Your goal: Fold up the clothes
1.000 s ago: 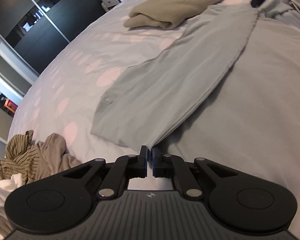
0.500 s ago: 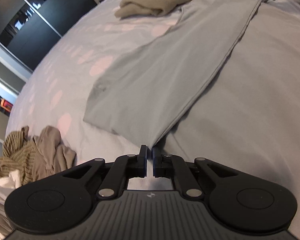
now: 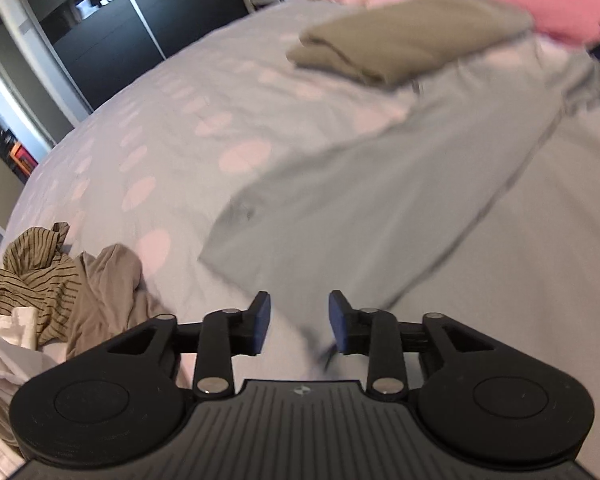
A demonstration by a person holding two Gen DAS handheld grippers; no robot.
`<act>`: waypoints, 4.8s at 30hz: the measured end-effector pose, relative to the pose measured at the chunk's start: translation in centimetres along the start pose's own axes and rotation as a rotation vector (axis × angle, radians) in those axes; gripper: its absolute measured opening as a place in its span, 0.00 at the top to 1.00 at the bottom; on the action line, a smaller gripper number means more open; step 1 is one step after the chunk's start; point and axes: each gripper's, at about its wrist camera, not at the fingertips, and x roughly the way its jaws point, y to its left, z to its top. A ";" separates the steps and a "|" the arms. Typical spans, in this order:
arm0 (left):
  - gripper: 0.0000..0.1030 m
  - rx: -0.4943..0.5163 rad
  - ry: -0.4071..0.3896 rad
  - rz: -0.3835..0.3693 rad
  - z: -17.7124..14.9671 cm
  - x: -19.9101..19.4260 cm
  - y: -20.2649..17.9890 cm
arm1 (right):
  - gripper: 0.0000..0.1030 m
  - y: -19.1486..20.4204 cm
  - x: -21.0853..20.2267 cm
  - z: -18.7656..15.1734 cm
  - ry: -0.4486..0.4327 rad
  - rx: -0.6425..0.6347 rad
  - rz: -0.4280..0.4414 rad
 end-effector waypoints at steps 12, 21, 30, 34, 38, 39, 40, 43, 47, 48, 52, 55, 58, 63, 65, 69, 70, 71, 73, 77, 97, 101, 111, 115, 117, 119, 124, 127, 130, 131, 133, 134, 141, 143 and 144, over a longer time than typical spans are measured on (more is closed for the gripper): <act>0.69 -0.005 0.003 -0.025 0.6 0.3 -2.2 | 0.58 -5.4 -1.6 -3.0 0.105 -0.033 -0.142; 0.66 -0.001 -0.082 -0.136 3.9 -6.8 -6.2 | 0.93 -5.5 0.2 -5.1 0.198 -0.083 -0.186; 0.60 -0.047 -0.225 -0.246 7.8 -12.0 -6.9 | 0.93 -0.9 -7.9 1.4 0.037 0.020 0.091; 0.60 -0.058 -0.241 -0.257 7.5 -11.3 -6.1 | 0.93 5.2 -9.3 2.7 0.035 -0.052 0.205; 0.60 -0.074 -0.230 -0.262 6.4 -10.1 -4.8 | 0.93 12.5 -8.6 2.8 0.094 -0.179 0.276; 0.60 -0.083 -0.224 -0.269 6.0 -9.8 -4.3 | 0.93 14.5 -8.0 2.5 0.124 -0.216 0.295; 0.60 -0.091 -0.221 -0.274 5.7 -9.5 -3.8 | 0.93 16.6 -7.4 2.1 0.154 -0.253 0.314; 0.60 -0.117 -0.197 -0.276 5.1 -8.1 -2.4 | 0.93 22.3 -5.1 0.2 0.232 -0.358 0.352; 0.60 -0.137 -0.147 -0.284 4.5 -5.6 -1.0 | 0.92 27.6 -1.0 -2.5 0.317 -0.446 0.365; 0.60 -0.138 -0.133 -0.280 4.4 -5.0 -0.9 | 0.88 28.6 0.1 -3.1 0.338 -0.458 0.368; 0.60 -0.113 -0.100 -0.275 4.3 -2.9 -1.1 | 0.64 30.7 2.8 -4.7 0.356 -0.508 0.371; 0.59 -0.068 -0.106 -0.285 4.5 -1.8 -2.0 | 0.64 30.4 3.4 -4.5 0.348 -0.498 0.380; 0.58 0.006 -0.112 -0.320 4.6 -0.6 -4.0 | 0.60 28.2 2.8 -3.9 0.318 -0.469 0.377; 0.57 0.123 -0.115 -0.362 4.4 1.6 -8.0 | 0.57 22.5 2.2 -4.0 0.294 -0.421 0.335; 0.57 0.139 -0.115 -0.380 4.5 2.3 -9.1 | 0.57 20.3 2.7 -4.5 0.292 -0.407 0.303; 0.57 0.188 -0.089 -0.385 4.5 3.9 -11.6 | 0.57 16.6 3.7 -5.1 0.292 -0.397 0.247; 0.57 0.201 -0.078 -0.379 4.4 4.3 -12.2 | 0.57 15.8 3.8 -5.3 0.290 -0.398 0.238; 0.57 0.212 -0.061 -0.362 4.3 4.8 -12.7 | 0.57 15.2 3.9 -5.3 0.289 -0.400 0.230; 0.66 0.229 -0.037 -0.332 4.0 5.6 -13.5 | 0.57 14.3 3.9 -5.3 0.293 -0.407 0.228; 0.96 0.192 -0.061 -0.330 4.4 5.1 -12.5 | 0.54 13.6 4.0 -5.4 0.303 -0.420 0.245; 0.97 -0.490 -0.204 -0.370 7.8 -0.2 5.6 | 0.49 12.2 4.6 -5.2 0.206 -0.515 0.109; 0.97 -0.501 -0.168 -0.317 7.1 0.5 6.8 | 0.49 12.1 5.2 -5.1 0.191 -0.548 0.073; 1.00 -0.505 -0.071 -0.221 4.9 1.7 8.2 | 0.87 12.0 5.5 -4.9 0.149 -0.611 0.011; 1.00 -0.508 0.001 -0.187 3.4 3.4 8.3 | 0.92 11.2 6.3 -5.0 0.183 -0.572 0.004; 1.00 -0.507 0.017 -0.210 2.9 3.6 8.0 | 0.92 11.3 6.3 -5.0 0.184 -0.563 0.011; 0.95 -0.506 0.031 -0.241 2.6 3.6 7.6 | 0.88 11.5 5.9 -5.1 0.175 -0.582 0.013; 0.65 -0.546 0.074 -0.310 1.6 4.7 6.1 | 0.76 11.7 5.6 -5.3 0.167 -0.589 0.017; 0.65 -0.527 0.119 -0.319 1.2 6.1 4.6 | 0.76 11.9 5.7 -5.4 0.162 -0.596 0.025; 0.84 -0.519 0.139 -0.343 0.7 7.0 3.4 | 0.76 11.9 5.8 -5.5 0.158 -0.603 0.027; 0.96 -0.504 0.127 -0.335 0.8 6.9 3.1 | 0.76 11.9 5.8 -5.5 0.158 -0.599 0.027; 0.98 -0.489 0.081 -0.331 1.1 6.1 3.0 | 0.73 11.8 5.7 -5.5 0.156 -0.597 0.025; 0.98 -0.500 0.048 -0.339 1.4 5.4 3.3 | 0.72 11.8 5.7 -5.5 0.156 -0.597 0.024; 0.98 -0.561 -0.126 -0.362 3.1 0.2 5.8 | 0.67 11.5 5.6 -5.5 0.134 -0.564 0.030; 0.99 -0.577 -0.135 -0.324 2.9 -0.3 6.5 | 0.67 11.7 5.7 -5.5 0.131 -0.571 0.030; 0.99 -0.587 -0.122 -0.302 2.7 -0.2 7.0 | 0.71 11.8 5.7 -5.5 0.134 -0.574 0.031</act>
